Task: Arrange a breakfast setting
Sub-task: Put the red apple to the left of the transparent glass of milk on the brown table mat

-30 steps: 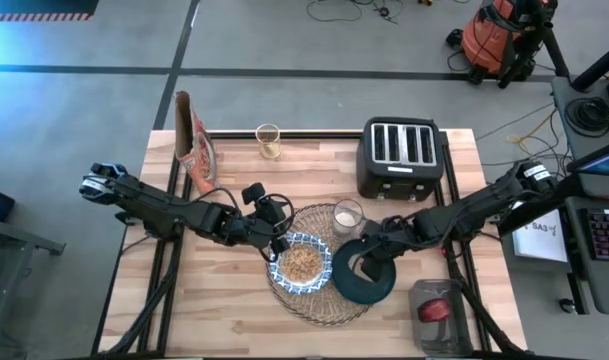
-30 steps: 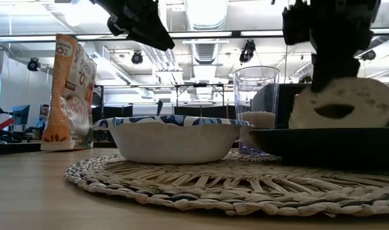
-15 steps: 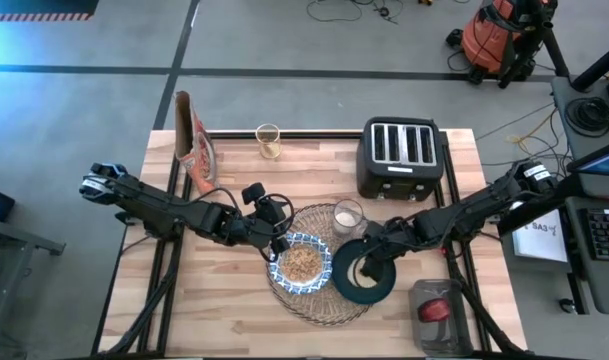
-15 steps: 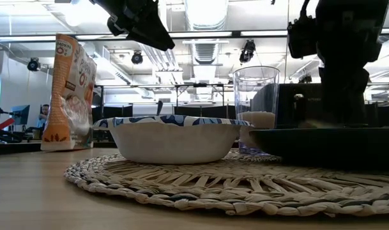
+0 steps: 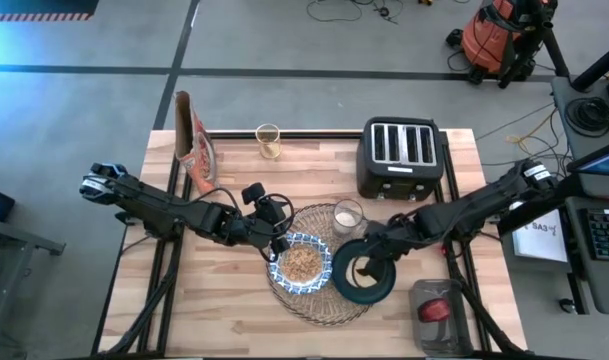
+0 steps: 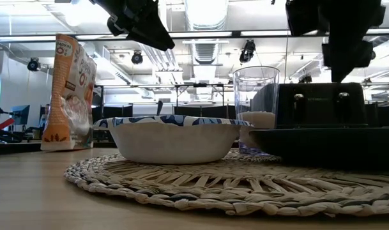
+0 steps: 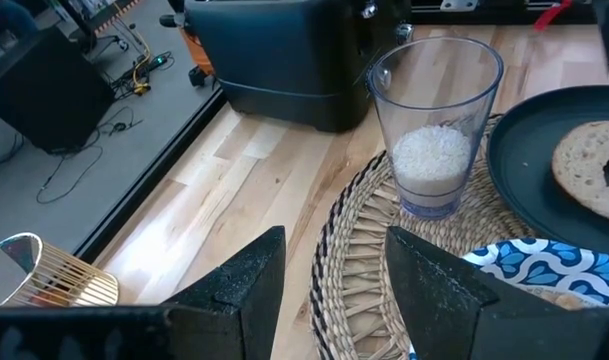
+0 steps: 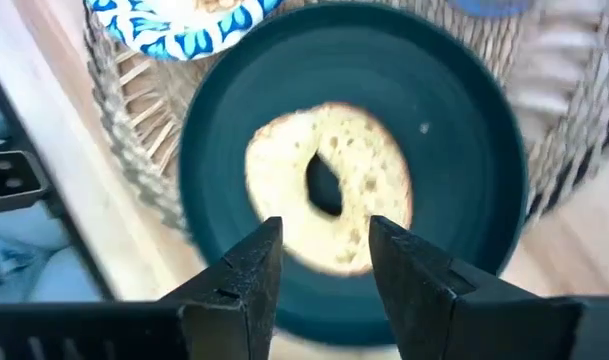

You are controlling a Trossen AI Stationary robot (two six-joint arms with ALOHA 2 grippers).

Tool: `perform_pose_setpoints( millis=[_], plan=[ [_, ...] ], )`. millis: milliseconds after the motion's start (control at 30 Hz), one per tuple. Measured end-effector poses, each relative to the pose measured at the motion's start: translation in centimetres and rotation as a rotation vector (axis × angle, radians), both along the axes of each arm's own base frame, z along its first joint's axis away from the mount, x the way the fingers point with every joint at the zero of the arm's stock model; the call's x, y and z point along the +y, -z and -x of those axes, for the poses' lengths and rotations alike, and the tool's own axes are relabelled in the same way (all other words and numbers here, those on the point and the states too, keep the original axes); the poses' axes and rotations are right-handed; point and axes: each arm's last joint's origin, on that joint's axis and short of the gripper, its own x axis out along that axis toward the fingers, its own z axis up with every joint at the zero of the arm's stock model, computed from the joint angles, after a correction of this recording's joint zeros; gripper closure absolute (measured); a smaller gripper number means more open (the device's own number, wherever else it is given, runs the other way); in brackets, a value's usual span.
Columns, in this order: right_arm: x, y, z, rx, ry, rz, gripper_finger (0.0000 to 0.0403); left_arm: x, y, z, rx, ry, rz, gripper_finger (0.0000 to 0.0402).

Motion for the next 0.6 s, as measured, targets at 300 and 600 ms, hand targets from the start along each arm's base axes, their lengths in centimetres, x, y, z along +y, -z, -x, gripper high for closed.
perform_pose_setpoints(
  millis=[300,600],
  plan=[
    [2.5,-1.0,1.4,0.129,0.014,-0.132,0.0261,0.0,0.1,0.1,0.007,-0.006,0.004,0.0243],
    [6.4,-0.9,3.8,0.207,0.040,-0.200,0.0214,0.0,0.1,0.1,0.009,-0.008,0.007,0.0243]
  ],
)
